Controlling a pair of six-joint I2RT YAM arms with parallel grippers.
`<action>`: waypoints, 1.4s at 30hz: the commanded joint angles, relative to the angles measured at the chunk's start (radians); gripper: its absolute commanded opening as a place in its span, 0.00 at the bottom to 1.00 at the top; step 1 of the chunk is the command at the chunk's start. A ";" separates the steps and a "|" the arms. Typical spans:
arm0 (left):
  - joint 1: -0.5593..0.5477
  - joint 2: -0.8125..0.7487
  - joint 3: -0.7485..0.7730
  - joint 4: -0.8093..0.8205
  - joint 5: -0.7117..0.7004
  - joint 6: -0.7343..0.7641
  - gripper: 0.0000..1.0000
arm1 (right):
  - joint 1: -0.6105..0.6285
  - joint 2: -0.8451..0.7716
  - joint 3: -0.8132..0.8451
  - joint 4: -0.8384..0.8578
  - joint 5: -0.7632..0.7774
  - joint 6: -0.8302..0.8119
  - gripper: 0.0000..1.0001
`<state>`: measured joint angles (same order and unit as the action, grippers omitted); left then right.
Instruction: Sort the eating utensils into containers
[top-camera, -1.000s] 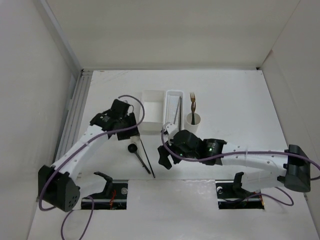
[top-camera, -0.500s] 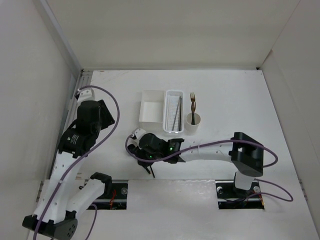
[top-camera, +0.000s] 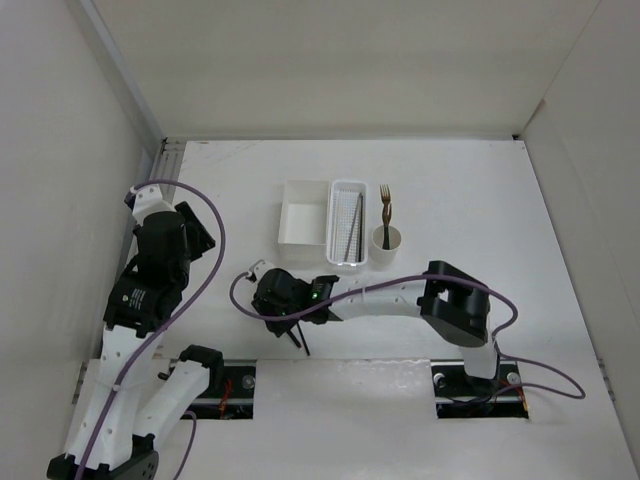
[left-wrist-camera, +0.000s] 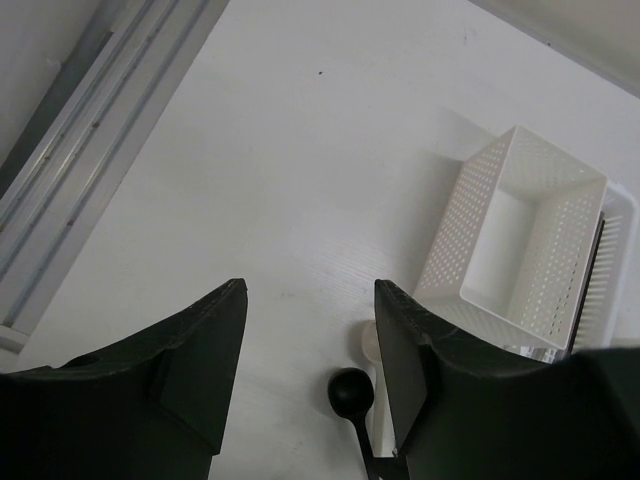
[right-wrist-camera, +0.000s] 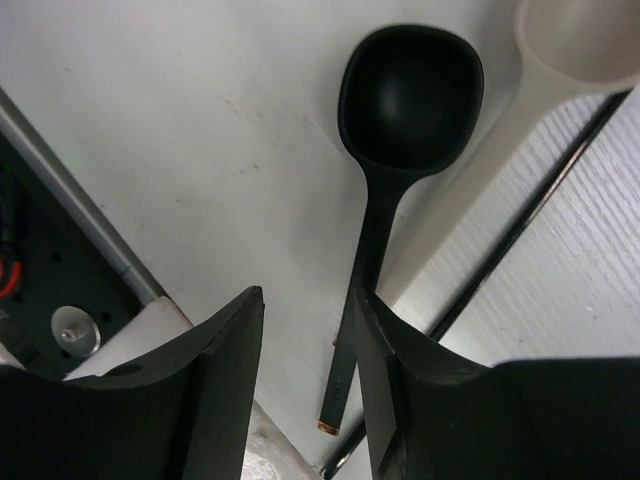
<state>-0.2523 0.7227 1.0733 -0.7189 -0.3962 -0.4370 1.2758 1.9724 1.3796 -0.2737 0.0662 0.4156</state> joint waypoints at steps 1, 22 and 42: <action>0.007 -0.011 -0.006 0.032 -0.021 0.012 0.51 | 0.002 0.000 0.052 -0.047 0.043 0.009 0.47; 0.025 -0.002 -0.015 0.041 -0.003 0.012 0.51 | 0.002 0.103 0.145 -0.079 0.034 -0.020 0.44; 0.025 0.007 -0.015 0.059 0.025 0.003 0.51 | 0.002 0.072 0.223 -0.151 0.153 -0.077 0.44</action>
<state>-0.2333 0.7246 1.0607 -0.6937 -0.3798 -0.4347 1.2758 2.0407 1.5620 -0.4412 0.2329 0.3519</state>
